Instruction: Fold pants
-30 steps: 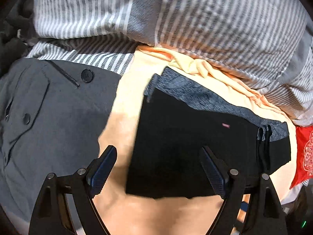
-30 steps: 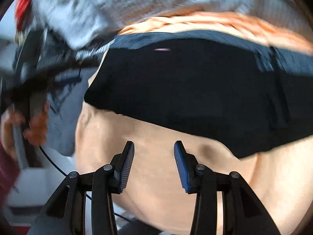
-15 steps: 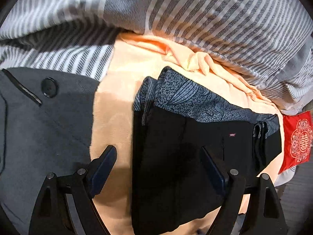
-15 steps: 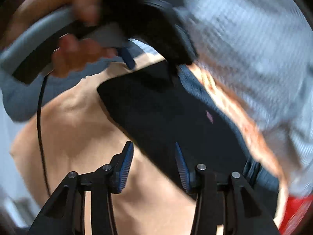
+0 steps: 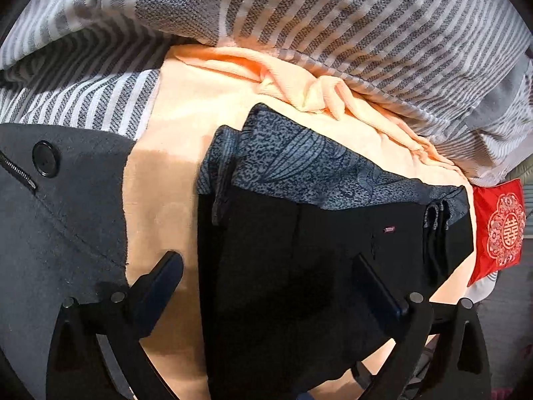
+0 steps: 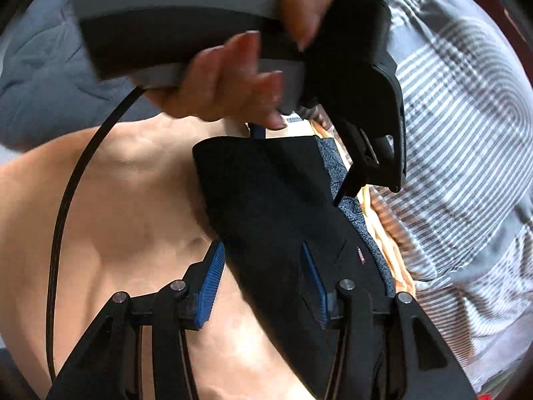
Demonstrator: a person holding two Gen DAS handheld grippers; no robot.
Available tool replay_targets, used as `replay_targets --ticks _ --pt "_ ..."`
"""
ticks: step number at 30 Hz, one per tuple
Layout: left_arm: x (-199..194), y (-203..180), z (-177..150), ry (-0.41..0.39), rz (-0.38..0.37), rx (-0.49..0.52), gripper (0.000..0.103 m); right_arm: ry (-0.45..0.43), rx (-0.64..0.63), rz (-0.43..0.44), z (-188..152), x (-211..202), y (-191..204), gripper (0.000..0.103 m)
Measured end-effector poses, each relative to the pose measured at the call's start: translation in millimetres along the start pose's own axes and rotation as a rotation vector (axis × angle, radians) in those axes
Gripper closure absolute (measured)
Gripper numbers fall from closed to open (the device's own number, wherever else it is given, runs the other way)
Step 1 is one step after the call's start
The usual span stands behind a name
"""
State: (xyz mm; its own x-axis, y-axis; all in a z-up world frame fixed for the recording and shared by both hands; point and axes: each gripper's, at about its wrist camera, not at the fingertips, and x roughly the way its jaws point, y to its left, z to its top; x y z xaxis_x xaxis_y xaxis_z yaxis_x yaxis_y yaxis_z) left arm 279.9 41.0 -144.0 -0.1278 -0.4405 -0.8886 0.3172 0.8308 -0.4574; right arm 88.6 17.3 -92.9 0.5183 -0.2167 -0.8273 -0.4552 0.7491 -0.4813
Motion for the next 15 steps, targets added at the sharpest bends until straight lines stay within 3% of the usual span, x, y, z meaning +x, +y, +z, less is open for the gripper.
replay_targets --ticks 3,7,9,10,11,14,15 --pt "2.8 -1.8 1.2 0.001 0.013 -0.008 0.002 0.021 -0.040 -0.061 2.2 7.8 9.3 0.043" --pt "5.4 -9.7 0.4 0.008 0.029 0.025 0.007 0.056 0.018 -0.043 7.9 24.3 -0.9 0.046" --pt "4.2 -12.1 -0.4 0.004 0.043 0.032 0.030 0.055 0.046 0.011 9.0 25.1 -6.8 0.065" --pt "2.5 -11.1 -0.6 -0.002 0.028 0.027 0.039 0.052 0.042 0.012 8.8 23.4 -6.6 0.070" --pt "1.3 -9.0 -0.9 0.000 -0.013 0.016 0.054 0.044 0.050 0.019 8.6 20.3 -8.7 0.073" --pt "-7.7 -5.1 -1.4 -0.015 -0.084 -0.025 0.069 0.038 0.128 0.057 9.9 12.2 -26.2 0.077" --pt "-11.4 -5.5 -1.8 -0.021 -0.095 -0.036 0.069 0.035 0.144 0.065 10.8 9.3 -31.1 0.077"
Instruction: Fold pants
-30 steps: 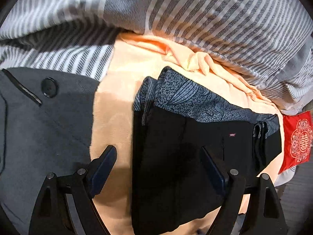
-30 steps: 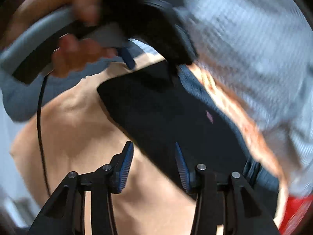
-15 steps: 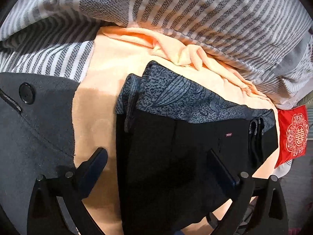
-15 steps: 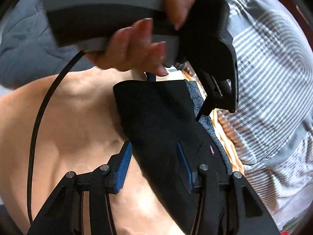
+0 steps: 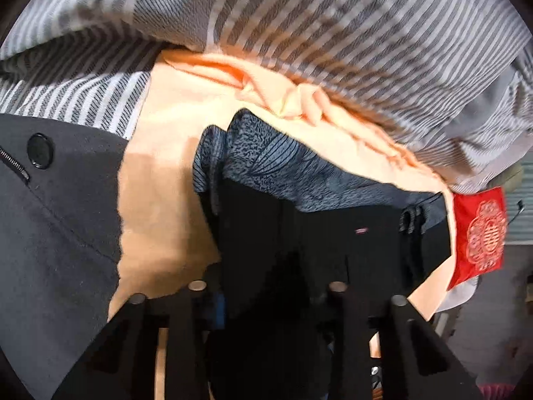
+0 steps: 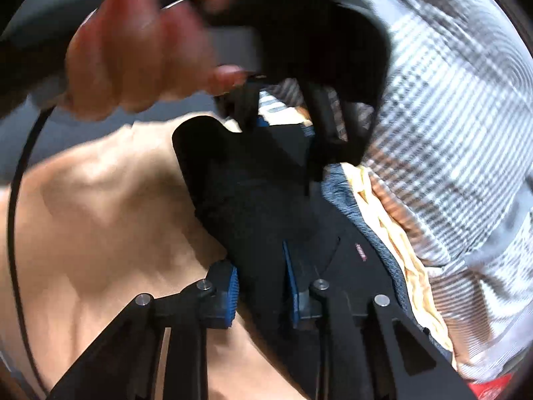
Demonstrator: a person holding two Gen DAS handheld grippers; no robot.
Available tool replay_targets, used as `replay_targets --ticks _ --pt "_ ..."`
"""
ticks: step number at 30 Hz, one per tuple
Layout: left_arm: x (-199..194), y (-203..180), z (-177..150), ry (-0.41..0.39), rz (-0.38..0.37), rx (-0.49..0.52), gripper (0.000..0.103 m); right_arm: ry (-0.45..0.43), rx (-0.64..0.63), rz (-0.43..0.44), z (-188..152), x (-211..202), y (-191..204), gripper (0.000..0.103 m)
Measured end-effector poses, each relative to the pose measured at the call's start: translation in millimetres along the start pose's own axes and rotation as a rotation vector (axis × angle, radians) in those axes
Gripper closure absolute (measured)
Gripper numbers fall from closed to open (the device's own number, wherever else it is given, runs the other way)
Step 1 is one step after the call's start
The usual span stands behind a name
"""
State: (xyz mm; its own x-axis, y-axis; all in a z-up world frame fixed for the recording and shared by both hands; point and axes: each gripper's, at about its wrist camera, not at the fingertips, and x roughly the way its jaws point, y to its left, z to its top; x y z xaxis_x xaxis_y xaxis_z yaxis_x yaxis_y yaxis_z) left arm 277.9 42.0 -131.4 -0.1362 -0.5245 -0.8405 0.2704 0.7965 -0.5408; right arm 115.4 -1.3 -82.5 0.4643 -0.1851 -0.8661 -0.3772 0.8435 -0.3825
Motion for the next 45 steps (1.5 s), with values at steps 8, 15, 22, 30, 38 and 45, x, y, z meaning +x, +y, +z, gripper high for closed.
replay_targets --ticks 8,15,22,30,38,45 --pt "-27.2 -29.7 0.6 -0.037 -0.041 -0.006 0.069 -0.043 0.119 0.010 5.9 -42.8 -35.6 0.078" --pt "-48.5 -84.6 2.5 -0.055 -0.006 0.050 0.069 -0.088 0.226 -0.011 1.0 -74.7 -77.2 0.078" --pt "-60.1 -131.9 4.0 -0.070 0.042 0.114 0.069 -0.123 0.331 -0.002 -13.2 -98.0 -112.9 0.079" --pt "-54.2 -131.4 5.0 -0.081 0.121 0.066 0.069 -0.126 0.379 0.081 -16.3 -90.8 -122.6 0.078" --pt "-57.5 -104.8 -6.5 -0.085 0.150 0.023 0.069 -0.119 0.367 0.166 -7.2 -76.6 -100.2 0.077" --pt "-82.5 -81.1 -13.3 -0.147 0.119 -0.038 0.068 -0.073 0.592 0.329 -15.3 -62.3 -136.3 0.079"
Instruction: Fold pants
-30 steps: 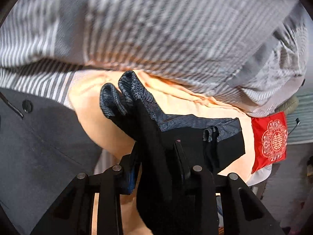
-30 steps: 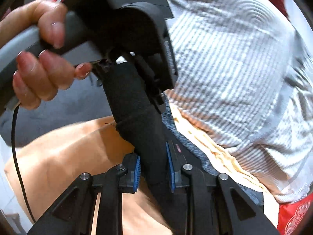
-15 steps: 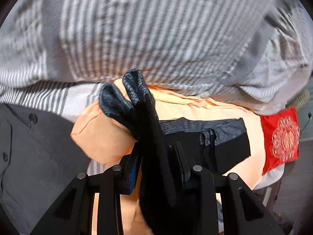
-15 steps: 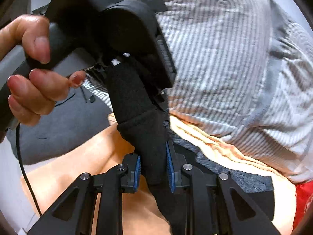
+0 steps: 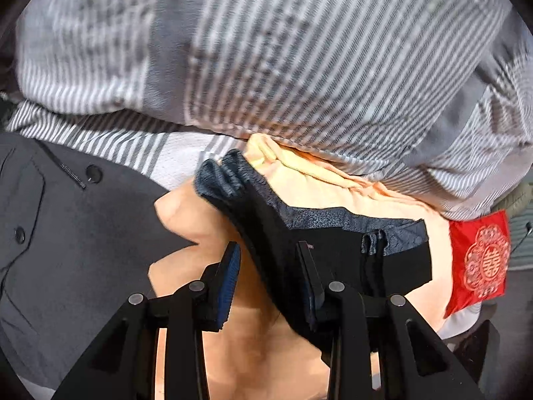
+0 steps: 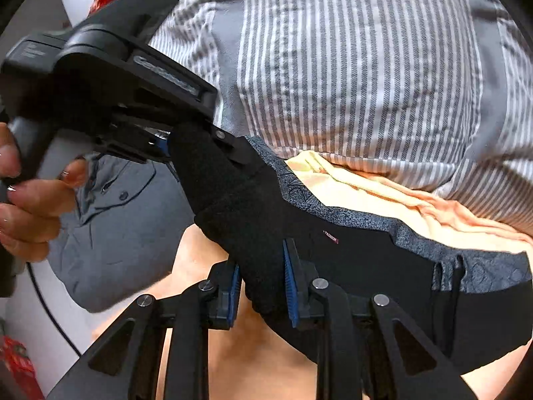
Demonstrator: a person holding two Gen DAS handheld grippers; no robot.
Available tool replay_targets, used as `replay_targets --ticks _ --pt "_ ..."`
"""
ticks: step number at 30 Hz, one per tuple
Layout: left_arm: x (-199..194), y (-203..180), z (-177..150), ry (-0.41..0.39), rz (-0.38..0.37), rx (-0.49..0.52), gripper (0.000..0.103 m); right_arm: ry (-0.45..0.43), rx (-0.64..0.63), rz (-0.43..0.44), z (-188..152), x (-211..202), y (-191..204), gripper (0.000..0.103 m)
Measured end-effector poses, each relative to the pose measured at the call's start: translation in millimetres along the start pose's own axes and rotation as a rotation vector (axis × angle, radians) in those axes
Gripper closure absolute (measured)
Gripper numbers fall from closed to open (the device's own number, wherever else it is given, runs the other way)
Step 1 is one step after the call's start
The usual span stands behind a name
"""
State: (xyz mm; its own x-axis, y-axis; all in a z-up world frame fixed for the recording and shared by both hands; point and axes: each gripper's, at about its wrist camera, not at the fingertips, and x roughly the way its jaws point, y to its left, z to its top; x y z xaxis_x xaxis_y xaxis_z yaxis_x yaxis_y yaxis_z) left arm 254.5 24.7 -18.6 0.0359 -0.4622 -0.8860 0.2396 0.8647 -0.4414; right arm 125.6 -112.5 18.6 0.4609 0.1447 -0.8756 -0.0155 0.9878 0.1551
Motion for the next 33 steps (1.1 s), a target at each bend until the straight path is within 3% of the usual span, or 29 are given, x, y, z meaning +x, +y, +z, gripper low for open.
replay_targets --ticks 1,2,3,10,15,18,20,26,33 --pt "-1.5 4.5 -1.7 0.003 -0.001 -0.011 0.064 0.005 -0.013 -0.005 0.1 0.5 3.1 0.079" --pt "-3.0 10.0 -3.5 0.003 0.000 -0.024 0.049 0.011 -0.016 -0.005 -0.5 1.3 5.3 0.079" --pt "-5.6 16.8 -5.8 -0.011 0.001 -0.042 0.043 0.016 -0.012 -0.002 -0.7 2.4 4.2 0.079" --pt "-2.3 48.8 -25.1 -0.042 -0.047 -0.172 0.042 0.050 0.026 0.004 1.0 6.1 4.4 0.079" --pt "-6.7 62.0 -27.6 -0.048 -0.152 -0.256 0.042 0.050 -0.009 -0.014 0.8 4.2 6.2 0.079" --pt "-13.8 62.6 -28.3 -0.032 -0.164 -0.238 0.040 0.052 -0.058 -0.021 1.9 -0.2 10.7 0.079" --pt "-10.7 59.6 -25.4 -0.004 -0.162 -0.227 0.020 0.044 -0.086 -0.034 2.0 -1.4 12.4 0.079" --pt "3.5 48.4 -15.2 0.063 -0.223 -0.211 0.019 0.037 -0.198 -0.076 -1.5 -3.3 24.8 0.079" --pt "27.3 37.5 -6.5 0.111 -0.208 -0.225 0.020 0.041 -0.330 -0.116 -9.0 1.3 40.6 0.079"
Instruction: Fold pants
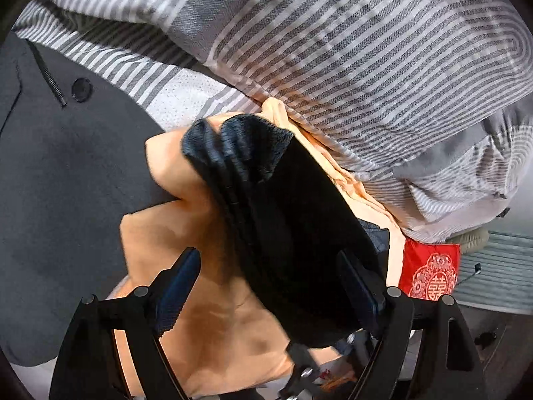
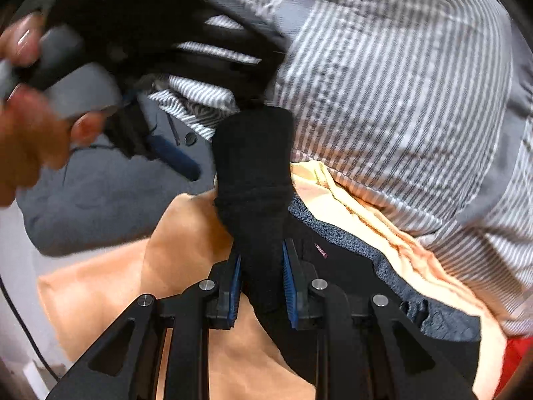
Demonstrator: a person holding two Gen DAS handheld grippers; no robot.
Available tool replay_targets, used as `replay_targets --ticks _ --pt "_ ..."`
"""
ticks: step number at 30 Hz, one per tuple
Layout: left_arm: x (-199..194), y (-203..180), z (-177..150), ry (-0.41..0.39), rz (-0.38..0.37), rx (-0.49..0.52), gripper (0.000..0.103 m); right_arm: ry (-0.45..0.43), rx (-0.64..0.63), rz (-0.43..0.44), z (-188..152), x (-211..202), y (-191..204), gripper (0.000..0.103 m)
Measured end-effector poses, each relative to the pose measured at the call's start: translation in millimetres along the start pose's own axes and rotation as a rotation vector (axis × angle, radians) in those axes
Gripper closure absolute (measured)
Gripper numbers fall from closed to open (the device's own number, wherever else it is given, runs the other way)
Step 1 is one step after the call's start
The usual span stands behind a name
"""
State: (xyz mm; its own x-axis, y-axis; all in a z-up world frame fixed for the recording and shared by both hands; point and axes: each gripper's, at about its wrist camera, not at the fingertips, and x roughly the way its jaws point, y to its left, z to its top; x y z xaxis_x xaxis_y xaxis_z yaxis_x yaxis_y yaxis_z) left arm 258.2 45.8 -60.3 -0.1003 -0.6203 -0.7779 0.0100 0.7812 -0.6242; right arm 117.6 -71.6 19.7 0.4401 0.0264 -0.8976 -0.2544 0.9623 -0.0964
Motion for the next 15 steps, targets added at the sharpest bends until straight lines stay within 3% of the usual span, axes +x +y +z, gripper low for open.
replay_targets --ticks 1,3,6,15 --pt "1.4 -3.9 -0.6 0.000 0.001 0.015 0.022 0.002 -0.013 -0.002 -0.3 1.0 2.6 0.079" --pt "4.5 -13.5 -2.2 0.005 -0.018 0.038 0.038 0.003 -0.008 0.006 -0.7 2.1 3.5 0.080" --pt "5.4 -27.4 -4.0 -0.008 -0.024 0.066 0.044 0.004 0.041 0.027 -1.8 3.0 -0.8 0.080" --pt "-5.7 -110.7 -20.2 -0.034 -0.052 0.207 0.045 -0.056 0.285 0.089 -9.1 -30.1 -56.4 0.080"
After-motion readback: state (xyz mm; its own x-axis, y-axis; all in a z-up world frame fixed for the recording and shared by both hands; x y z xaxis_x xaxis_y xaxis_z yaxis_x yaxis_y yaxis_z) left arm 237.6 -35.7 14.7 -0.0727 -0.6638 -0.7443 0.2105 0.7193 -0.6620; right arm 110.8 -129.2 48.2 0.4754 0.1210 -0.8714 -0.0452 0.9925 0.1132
